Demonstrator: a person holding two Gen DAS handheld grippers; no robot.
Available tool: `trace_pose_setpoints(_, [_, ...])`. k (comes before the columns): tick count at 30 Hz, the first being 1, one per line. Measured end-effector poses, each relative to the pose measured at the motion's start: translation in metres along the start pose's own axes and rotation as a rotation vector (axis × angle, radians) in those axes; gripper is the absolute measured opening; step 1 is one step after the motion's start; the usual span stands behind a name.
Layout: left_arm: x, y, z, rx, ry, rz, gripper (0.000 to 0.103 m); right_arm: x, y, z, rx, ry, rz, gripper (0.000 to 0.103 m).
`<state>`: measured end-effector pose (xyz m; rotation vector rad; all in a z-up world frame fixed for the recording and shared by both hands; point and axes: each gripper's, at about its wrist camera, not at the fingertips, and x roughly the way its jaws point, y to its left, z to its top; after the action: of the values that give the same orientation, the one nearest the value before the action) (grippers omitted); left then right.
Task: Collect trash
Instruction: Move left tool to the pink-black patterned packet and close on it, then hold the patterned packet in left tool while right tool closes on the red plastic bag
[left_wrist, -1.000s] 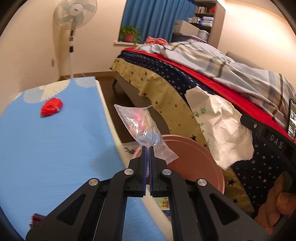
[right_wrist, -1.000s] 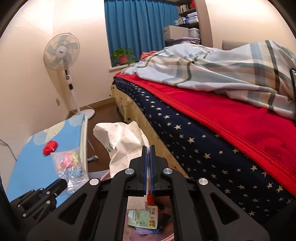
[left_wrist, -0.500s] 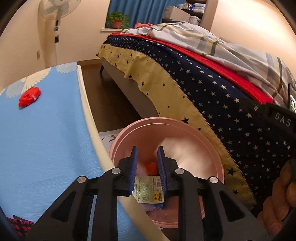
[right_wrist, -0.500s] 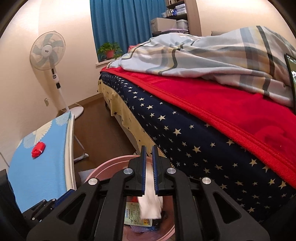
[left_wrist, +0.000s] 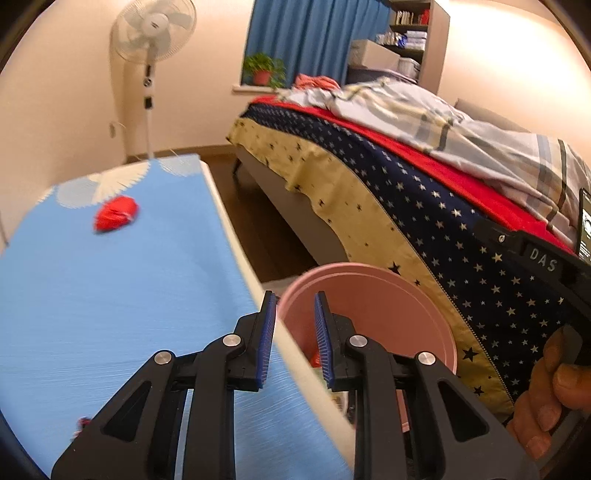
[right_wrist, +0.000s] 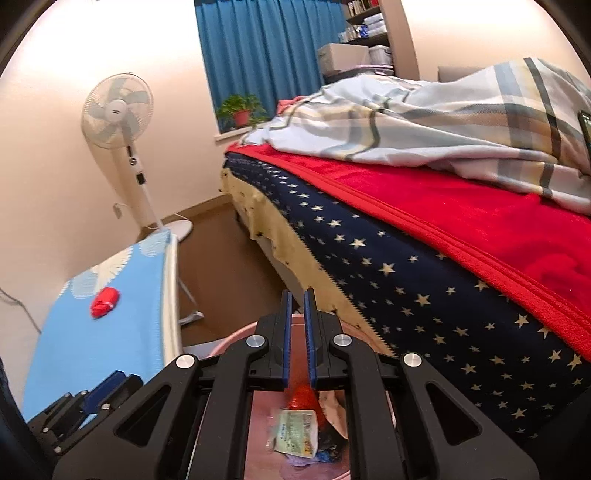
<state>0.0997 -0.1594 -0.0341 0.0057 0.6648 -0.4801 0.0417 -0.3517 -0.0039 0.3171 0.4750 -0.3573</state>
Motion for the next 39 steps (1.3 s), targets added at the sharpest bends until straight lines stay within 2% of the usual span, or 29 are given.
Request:
trace_pose_setpoints(10, [-0.063, 0.037, -0.013, -0.054, -0.055, 0.17, 0.022, -0.017, 0.033, -0.005, -0.028, -0.016, 0.15, 0.009])
trace_pose_setpoints(18, [-0.091, 0.074, -0.051, -0.204, -0.012, 0.276, 0.022, -0.016, 0.055, -0.011, -0.029, 0.017, 0.265, 0.009])
trace_pose_setpoints(20, [-0.093, 0.08, -0.06, -0.246, 0.002, 0.291, 0.027, -0.015, 0.06, -0.013, -0.03, 0.025, 0.289, 0.021])
trace_pose_setpoints(21, [-0.094, 0.084, -0.065, -0.265, 0.011, 0.303, 0.034, -0.014, 0.063, -0.014, -0.032, 0.03, 0.305, 0.038])
trace_pose_setpoints(22, [-0.094, 0.086, -0.069, -0.279, 0.019, 0.309, 0.035, -0.013, 0.065, -0.015, -0.035, 0.037, 0.32, 0.046])
trace_pose_setpoints(29, [-0.082, 0.098, -0.09, -0.366, 0.08, 0.282, 0.035, -0.008, 0.085, -0.026, -0.089, 0.071, 0.367, 0.048])
trace_pose_setpoints(30, [-0.079, 0.099, -0.092, -0.372, 0.086, 0.274, 0.034, -0.006, 0.086, -0.027, -0.089, 0.078, 0.372, 0.048])
trace_pose_setpoints(33, [-0.074, 0.101, -0.094, -0.367, 0.097, 0.286, 0.018, -0.001, 0.089, -0.031, -0.09, 0.096, 0.378, 0.048])
trace_pose_setpoints(39, [-0.064, 0.107, -0.086, -0.356, 0.087, 0.286, 0.008, 0.01, 0.098, -0.038, -0.107, 0.121, 0.385, 0.048])
